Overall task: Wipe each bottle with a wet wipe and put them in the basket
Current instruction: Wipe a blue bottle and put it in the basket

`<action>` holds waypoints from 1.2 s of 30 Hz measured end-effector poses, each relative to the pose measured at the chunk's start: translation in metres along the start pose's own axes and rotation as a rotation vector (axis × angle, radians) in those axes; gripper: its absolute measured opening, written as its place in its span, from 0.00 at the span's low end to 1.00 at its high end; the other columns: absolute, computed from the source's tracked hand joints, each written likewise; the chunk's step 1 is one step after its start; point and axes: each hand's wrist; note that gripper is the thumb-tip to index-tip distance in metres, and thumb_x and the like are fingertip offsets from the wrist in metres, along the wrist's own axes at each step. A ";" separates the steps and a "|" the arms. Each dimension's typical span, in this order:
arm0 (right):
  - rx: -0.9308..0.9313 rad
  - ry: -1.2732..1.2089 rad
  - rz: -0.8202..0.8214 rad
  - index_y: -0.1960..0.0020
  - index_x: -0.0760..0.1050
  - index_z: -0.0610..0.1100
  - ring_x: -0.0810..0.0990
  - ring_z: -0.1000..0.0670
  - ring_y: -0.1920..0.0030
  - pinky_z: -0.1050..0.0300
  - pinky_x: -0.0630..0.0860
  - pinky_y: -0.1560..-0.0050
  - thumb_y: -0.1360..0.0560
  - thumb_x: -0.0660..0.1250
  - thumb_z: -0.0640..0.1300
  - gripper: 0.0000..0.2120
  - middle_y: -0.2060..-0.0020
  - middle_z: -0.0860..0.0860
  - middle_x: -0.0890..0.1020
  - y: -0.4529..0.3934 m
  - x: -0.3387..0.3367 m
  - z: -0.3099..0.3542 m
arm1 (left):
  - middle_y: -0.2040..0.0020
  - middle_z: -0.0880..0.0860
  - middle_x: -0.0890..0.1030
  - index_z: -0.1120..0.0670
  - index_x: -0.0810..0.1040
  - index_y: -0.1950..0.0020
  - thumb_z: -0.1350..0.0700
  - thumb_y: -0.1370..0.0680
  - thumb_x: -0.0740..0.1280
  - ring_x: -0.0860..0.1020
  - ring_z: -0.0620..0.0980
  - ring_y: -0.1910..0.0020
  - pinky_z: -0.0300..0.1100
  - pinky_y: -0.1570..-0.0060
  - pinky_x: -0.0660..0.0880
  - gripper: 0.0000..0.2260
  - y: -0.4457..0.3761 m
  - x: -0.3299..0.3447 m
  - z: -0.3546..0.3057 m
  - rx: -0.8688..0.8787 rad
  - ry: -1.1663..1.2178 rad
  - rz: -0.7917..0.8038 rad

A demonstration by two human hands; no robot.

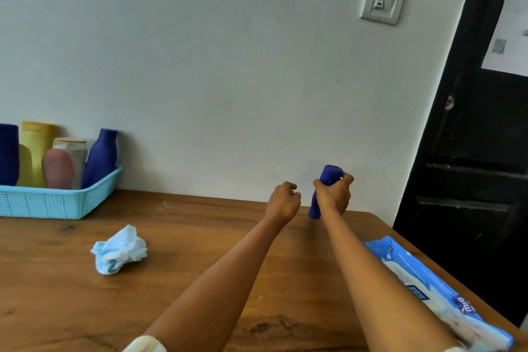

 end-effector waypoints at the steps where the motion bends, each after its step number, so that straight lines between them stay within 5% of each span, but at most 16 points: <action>1: -0.019 -0.050 0.055 0.36 0.61 0.44 0.76 0.46 0.52 0.54 0.74 0.56 0.30 0.71 0.40 0.28 0.45 0.46 0.75 0.005 0.001 0.004 | 0.32 0.56 0.71 0.58 0.67 0.30 0.57 0.19 0.58 0.72 0.52 0.35 0.44 0.38 0.69 0.17 0.003 -0.006 -0.001 0.017 0.022 -0.011; 4: -0.074 -0.167 0.255 0.38 0.62 0.47 0.76 0.50 0.51 0.63 0.71 0.58 0.31 0.73 0.45 0.28 0.47 0.52 0.74 0.027 0.001 0.024 | 0.31 0.56 0.70 0.57 0.65 0.28 0.55 0.19 0.60 0.71 0.53 0.34 0.43 0.39 0.68 0.19 0.015 -0.033 -0.006 0.063 0.084 -0.055; 7: -0.089 -0.299 0.496 0.38 0.65 0.46 0.78 0.51 0.48 0.59 0.75 0.49 0.31 0.74 0.46 0.26 0.45 0.51 0.76 0.049 0.001 0.045 | 0.29 0.55 0.68 0.57 0.63 0.26 0.54 0.20 0.62 0.69 0.53 0.32 0.40 0.41 0.66 0.23 0.026 -0.069 -0.011 0.061 0.179 -0.059; 12: -0.055 -0.397 0.832 0.38 0.72 0.43 0.78 0.48 0.42 0.53 0.76 0.42 0.29 0.72 0.47 0.22 0.46 0.46 0.80 0.088 0.001 0.080 | 0.30 0.55 0.70 0.58 0.65 0.27 0.51 0.22 0.66 0.69 0.52 0.32 0.45 0.36 0.66 0.26 0.048 -0.148 -0.015 0.037 0.190 0.196; 17: -0.094 -0.385 0.939 0.41 0.75 0.48 0.76 0.50 0.41 0.50 0.71 0.37 0.29 0.70 0.50 0.17 0.46 0.49 0.80 0.133 0.019 0.112 | 0.36 0.56 0.75 0.57 0.68 0.30 0.49 0.24 0.67 0.75 0.54 0.38 0.48 0.38 0.73 0.25 0.083 -0.206 -0.009 -0.006 0.172 0.298; 23: -0.137 -0.333 1.027 0.37 0.72 0.50 0.75 0.54 0.40 0.52 0.71 0.38 0.28 0.69 0.54 0.22 0.42 0.53 0.79 0.189 0.041 0.141 | 0.42 0.61 0.79 0.60 0.73 0.35 0.51 0.25 0.70 0.79 0.57 0.43 0.50 0.41 0.76 0.22 0.113 -0.261 0.010 -0.017 0.200 0.143; 26: -0.068 -0.382 1.009 0.32 0.68 0.47 0.75 0.52 0.40 0.54 0.75 0.43 0.26 0.64 0.58 0.27 0.39 0.51 0.76 0.215 0.049 0.141 | 0.44 0.57 0.81 0.59 0.75 0.37 0.50 0.25 0.70 0.80 0.54 0.47 0.42 0.50 0.77 0.20 0.128 -0.288 0.022 -0.028 0.234 0.061; 31: -0.184 0.034 1.139 0.45 0.74 0.40 0.77 0.52 0.59 0.61 0.73 0.60 0.19 0.56 0.48 0.14 0.54 0.43 0.79 0.261 0.061 0.130 | 0.46 0.54 0.79 0.55 0.72 0.38 0.51 0.25 0.69 0.78 0.51 0.48 0.42 0.51 0.76 0.18 0.152 -0.324 0.050 -0.040 0.348 -0.122; 33: -0.397 0.327 1.164 0.43 0.74 0.35 0.77 0.50 0.56 0.58 0.70 0.57 0.20 0.59 0.46 0.15 0.51 0.39 0.79 0.272 0.068 0.124 | 0.44 0.57 0.78 0.56 0.70 0.36 0.53 0.25 0.69 0.78 0.55 0.47 0.46 0.46 0.76 0.19 0.161 -0.333 0.060 -0.051 0.390 -0.157; 36: -0.594 0.577 1.181 0.35 0.73 0.42 0.76 0.48 0.44 0.56 0.73 0.47 0.26 0.67 0.46 0.21 0.41 0.45 0.78 0.279 0.070 0.122 | 0.44 0.58 0.78 0.60 0.69 0.33 0.54 0.24 0.68 0.78 0.55 0.48 0.47 0.46 0.75 0.22 0.172 -0.336 0.072 -0.062 0.409 -0.140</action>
Point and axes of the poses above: each hand's wrist, its own y-axis away from the middle knuckle, its own x-axis out of the palm, z = x × y
